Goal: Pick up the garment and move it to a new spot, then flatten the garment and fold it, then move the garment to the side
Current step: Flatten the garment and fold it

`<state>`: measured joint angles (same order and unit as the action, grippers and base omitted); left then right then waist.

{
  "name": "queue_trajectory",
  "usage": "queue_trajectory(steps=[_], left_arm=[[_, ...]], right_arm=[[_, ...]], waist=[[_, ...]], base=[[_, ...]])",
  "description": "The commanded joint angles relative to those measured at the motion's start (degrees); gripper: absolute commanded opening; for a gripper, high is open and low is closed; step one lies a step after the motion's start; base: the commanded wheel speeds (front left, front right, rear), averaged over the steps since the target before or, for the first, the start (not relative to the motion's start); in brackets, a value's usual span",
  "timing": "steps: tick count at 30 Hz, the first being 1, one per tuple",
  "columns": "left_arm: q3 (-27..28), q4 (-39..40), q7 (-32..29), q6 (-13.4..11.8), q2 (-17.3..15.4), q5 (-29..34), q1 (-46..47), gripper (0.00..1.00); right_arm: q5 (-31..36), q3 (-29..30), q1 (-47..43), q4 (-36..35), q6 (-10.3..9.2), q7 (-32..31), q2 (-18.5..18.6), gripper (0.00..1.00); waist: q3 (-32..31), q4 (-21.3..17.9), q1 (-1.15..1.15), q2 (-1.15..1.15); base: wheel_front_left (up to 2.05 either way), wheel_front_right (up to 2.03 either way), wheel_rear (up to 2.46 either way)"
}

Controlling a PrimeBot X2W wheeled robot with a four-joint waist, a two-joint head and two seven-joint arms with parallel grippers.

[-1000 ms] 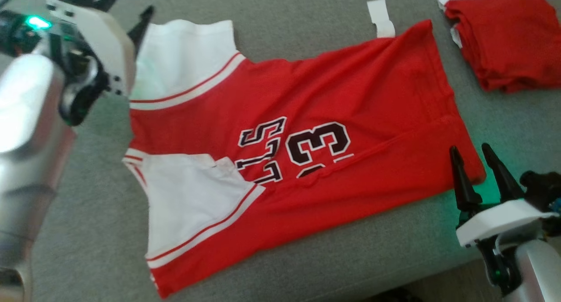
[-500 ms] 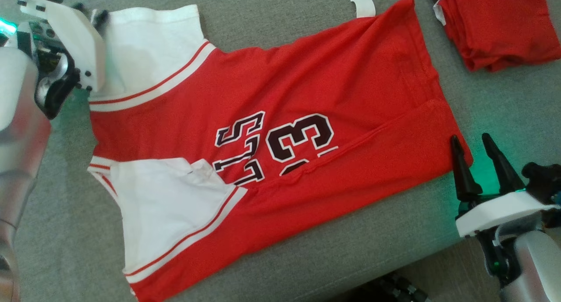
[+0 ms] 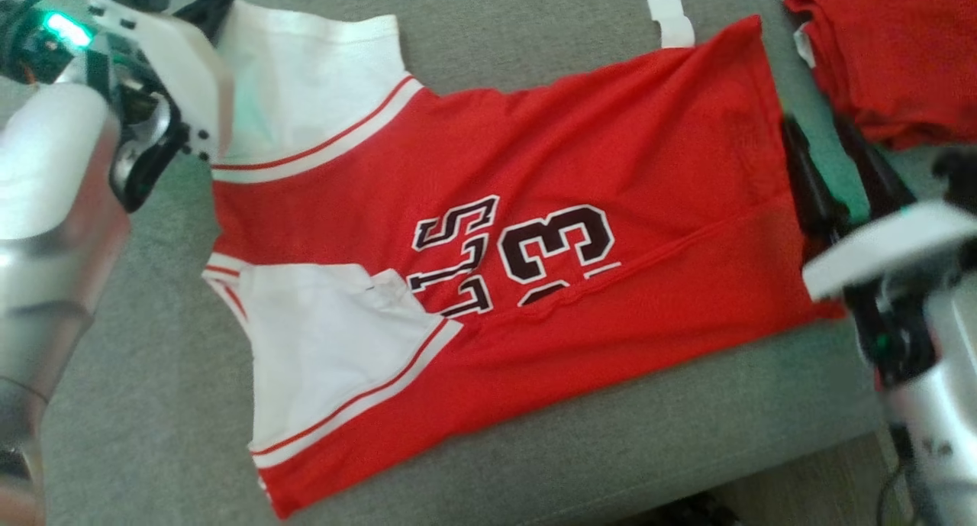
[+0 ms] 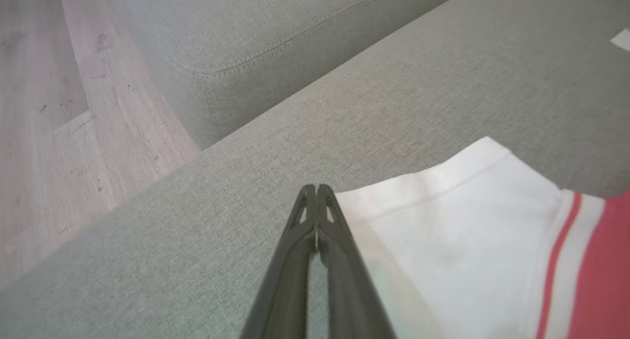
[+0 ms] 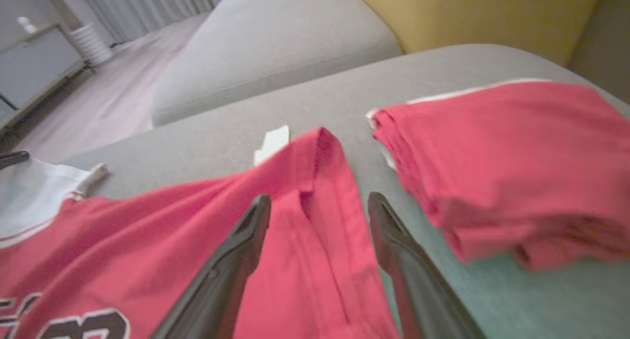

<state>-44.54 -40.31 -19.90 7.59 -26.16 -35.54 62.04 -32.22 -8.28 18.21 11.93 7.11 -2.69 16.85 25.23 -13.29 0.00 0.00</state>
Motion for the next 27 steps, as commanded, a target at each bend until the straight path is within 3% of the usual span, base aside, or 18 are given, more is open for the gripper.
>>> queue_trajectory(steps=[1,7,20,22,25,27], left_arm=[[0.66,2.31,0.97,-0.1,-2.13,-1.03,3.58,0.0],[-4.19,4.86,3.09,-0.1,-1.73,-2.71,6.25,0.0],[-9.83,4.38,6.91,-0.1,-1.43,-5.59,9.56,0.0],[-10.66,4.05,7.59,-0.1,-1.76,-5.81,9.91,0.0],[-11.63,3.79,9.4,-0.1,-2.07,-6.17,10.45,0.0],[-12.14,3.66,10.94,-0.1,-2.23,-6.56,10.71,0.0]], right_arm=[[-1.68,-1.75,3.69,-0.33,0.37,-1.93,1.54,1.0],[-8.05,-3.28,15.32,11.3,0.37,-6.99,1.7,1.0],[-12.86,-8.01,24.3,24.8,0.37,-4.1,2.22,0.97],[-13.54,-9.05,25.28,26.06,0.37,-3.25,2.46,0.48],[-13.91,-10.59,26.53,27.6,0.37,-1.52,3.45,0.0],[-14.61,-11.56,27.12,28.37,0.37,-0.79,3.89,0.0]], waist=[[-0.37,1.11,0.0,0.0],[0.12,4.2,0.0,0.0],[0.92,6.53,0.0,0.0],[0.95,6.71,0.0,0.0],[1.0,7.05,0.0,0.0],[0.94,7.17,0.0,0.0]], base=[[0.0,0.0,0.0],[0.0,0.0,0.0],[0.0,0.0,0.0],[0.0,0.0,0.0],[0.0,0.0,0.0],[0.0,0.0,0.0]])
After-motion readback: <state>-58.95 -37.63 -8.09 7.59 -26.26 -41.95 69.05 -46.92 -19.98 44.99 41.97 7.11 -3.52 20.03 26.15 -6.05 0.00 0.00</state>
